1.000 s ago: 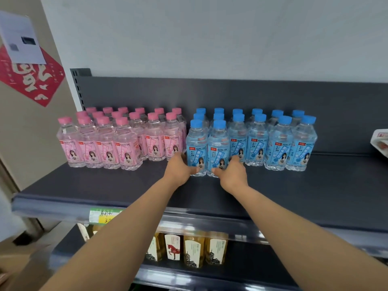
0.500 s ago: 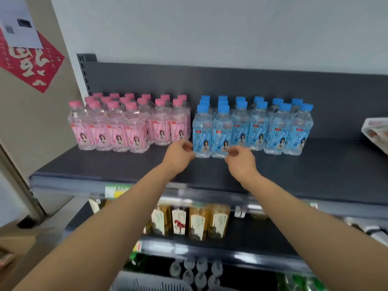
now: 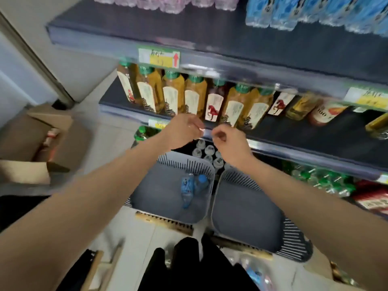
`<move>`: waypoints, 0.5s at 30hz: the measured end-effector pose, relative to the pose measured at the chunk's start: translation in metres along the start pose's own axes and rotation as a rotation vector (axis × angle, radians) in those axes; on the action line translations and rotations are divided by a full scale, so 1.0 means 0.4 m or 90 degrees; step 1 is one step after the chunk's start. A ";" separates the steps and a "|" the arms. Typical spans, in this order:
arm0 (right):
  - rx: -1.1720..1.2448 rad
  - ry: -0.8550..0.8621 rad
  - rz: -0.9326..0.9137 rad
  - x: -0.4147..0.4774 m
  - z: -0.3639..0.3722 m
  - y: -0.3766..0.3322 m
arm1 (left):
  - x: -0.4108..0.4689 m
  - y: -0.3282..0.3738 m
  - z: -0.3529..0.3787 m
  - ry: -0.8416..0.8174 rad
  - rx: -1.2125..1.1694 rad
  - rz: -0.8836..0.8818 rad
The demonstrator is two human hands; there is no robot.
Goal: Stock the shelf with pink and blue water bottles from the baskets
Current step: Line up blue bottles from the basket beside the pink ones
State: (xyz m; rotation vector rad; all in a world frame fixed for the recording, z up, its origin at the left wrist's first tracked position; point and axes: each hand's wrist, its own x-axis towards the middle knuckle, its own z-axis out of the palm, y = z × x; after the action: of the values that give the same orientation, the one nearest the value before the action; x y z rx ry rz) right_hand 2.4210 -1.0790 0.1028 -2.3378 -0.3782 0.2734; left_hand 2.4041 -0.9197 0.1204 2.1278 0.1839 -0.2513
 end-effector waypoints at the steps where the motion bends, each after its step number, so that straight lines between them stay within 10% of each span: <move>1: -0.020 -0.033 0.023 0.009 0.040 0.024 | 0.002 -0.051 0.011 -0.011 -0.001 -0.040; 15: -0.279 -0.344 0.170 0.072 0.423 0.327 | 0.086 -0.582 0.344 -0.132 0.011 -0.344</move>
State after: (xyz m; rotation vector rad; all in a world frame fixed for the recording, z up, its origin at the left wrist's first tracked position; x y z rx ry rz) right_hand 2.4215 -1.0496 -0.1108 -2.7215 -0.4111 1.0550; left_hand 2.3694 -0.9097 -0.1500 2.0166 0.6352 -0.7854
